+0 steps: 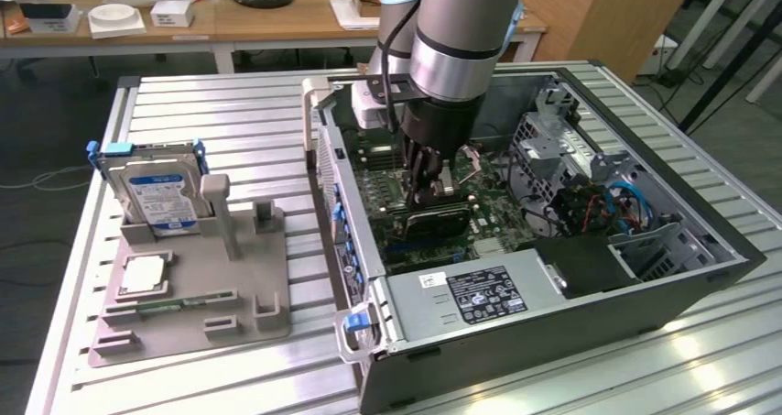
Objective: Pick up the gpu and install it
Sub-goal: 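Press down on the gpu until it lock into place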
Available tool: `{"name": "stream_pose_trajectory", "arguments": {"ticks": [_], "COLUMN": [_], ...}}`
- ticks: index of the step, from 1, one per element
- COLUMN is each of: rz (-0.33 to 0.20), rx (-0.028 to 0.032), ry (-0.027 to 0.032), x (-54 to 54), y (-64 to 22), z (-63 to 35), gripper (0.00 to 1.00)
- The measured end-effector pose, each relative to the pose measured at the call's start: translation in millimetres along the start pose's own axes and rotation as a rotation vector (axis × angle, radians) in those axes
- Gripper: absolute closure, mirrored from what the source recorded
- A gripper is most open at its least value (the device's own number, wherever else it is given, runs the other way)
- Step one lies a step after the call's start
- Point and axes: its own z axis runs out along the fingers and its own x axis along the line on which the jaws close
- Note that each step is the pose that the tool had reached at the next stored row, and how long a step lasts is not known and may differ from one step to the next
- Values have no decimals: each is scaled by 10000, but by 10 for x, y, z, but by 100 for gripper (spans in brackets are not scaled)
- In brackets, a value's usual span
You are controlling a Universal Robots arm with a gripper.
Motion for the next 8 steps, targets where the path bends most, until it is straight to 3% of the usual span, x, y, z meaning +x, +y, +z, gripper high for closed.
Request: {"name": "stream_pose_trajectory", "arguments": {"ticks": [8], "rz": [-1], "rx": [0], "ry": [-7], "x": [0], "y": [-45], "z": [2], "gripper": [89]}}
